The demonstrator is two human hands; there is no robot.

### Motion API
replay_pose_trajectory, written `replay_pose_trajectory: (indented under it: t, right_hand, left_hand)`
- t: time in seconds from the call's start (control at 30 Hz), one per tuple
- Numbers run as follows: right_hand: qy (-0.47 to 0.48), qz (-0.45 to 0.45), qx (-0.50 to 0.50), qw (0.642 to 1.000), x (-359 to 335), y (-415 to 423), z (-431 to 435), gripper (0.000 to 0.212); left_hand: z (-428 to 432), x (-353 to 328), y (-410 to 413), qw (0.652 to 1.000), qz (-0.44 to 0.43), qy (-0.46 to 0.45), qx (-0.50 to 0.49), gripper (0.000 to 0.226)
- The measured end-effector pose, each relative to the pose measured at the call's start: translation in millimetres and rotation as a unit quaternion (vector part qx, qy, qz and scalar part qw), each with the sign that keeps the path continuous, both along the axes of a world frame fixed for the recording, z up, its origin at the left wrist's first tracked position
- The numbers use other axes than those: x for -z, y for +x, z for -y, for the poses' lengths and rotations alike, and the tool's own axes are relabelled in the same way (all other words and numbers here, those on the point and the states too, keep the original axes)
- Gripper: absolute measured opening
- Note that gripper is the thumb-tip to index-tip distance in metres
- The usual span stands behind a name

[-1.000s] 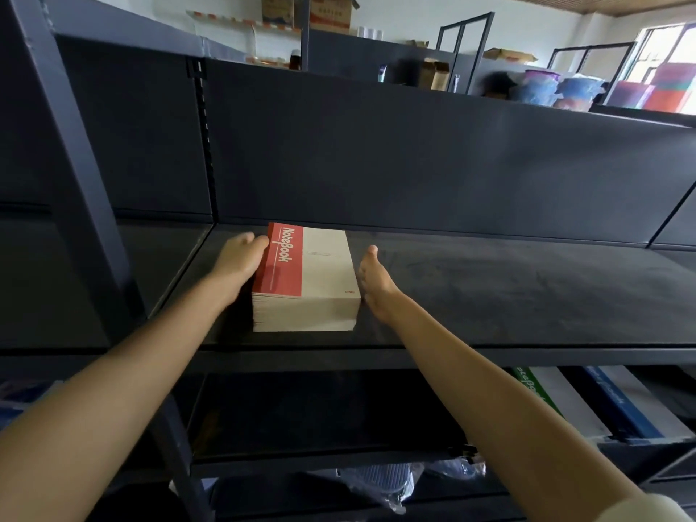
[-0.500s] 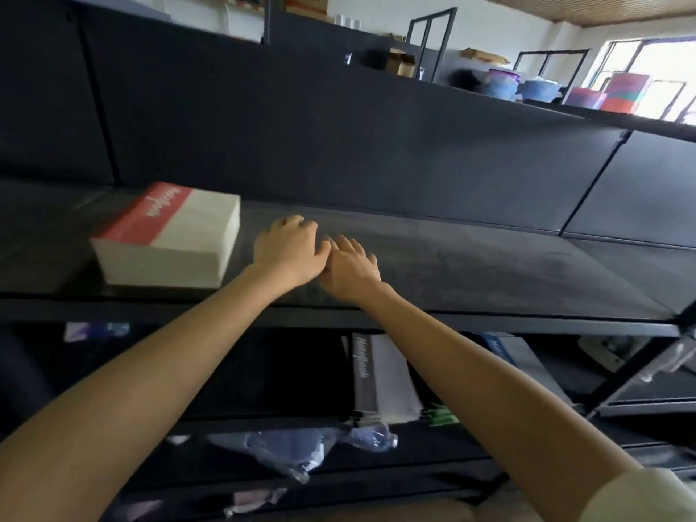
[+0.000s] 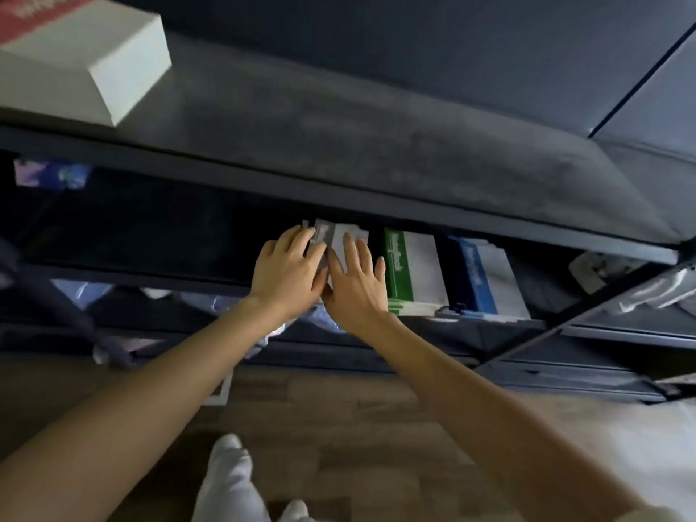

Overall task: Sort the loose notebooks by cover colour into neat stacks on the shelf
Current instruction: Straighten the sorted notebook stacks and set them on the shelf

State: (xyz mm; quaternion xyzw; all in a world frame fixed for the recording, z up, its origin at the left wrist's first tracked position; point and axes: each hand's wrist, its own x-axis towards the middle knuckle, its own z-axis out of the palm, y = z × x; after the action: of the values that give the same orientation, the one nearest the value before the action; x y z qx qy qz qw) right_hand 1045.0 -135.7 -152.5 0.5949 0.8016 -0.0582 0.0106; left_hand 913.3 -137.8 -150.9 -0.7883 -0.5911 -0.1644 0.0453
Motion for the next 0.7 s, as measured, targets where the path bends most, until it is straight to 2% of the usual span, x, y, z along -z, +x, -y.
replay_pose_trajectory:
  t: [0.07,0.23,0.33,0.4,0.47,0.6,0.7]
  right_hand:
    - [-0.033,0.008,0.011,0.999,23.4,6.7,-1.7,0.062]
    - [-0.123,0.021,0.044,0.991,65.2,16.1,-17.8,0.058]
    - [-0.166,-0.010,0.093,0.982,85.7,19.3,-30.9,0.059]
    - [-0.179,-0.058,0.159,0.969,98.8,20.9,-38.2,0.060]
    - [-0.186,-0.139,0.257,0.938,109.4,20.1,-45.8,0.059]
    - [-0.150,-0.296,0.438,0.835,117.9,10.9,-66.7,0.054]
    - [-0.139,-0.351,0.500,0.779,117.4,2.1,-78.8,0.051]
  left_hand:
    - [0.6,22.9,4.9,1.000,-0.007,-0.029,0.000,0.027]
    - [-12.0,64.5,6.6,0.986,-0.027,-0.159,-0.044,0.043]
    - [-27.1,81.3,6.1,0.976,-0.048,-0.203,-0.068,0.045]
    - [-39.1,93.6,6.0,0.965,-0.022,-0.245,-0.094,0.045]
    - [-51.3,103.6,5.7,0.946,0.026,-0.295,-0.130,0.051]
    - [-74.3,124.0,6.7,0.906,0.115,-0.358,-0.196,0.068]
    - [-84.8,139.3,7.1,0.858,0.219,-0.392,-0.248,0.075]
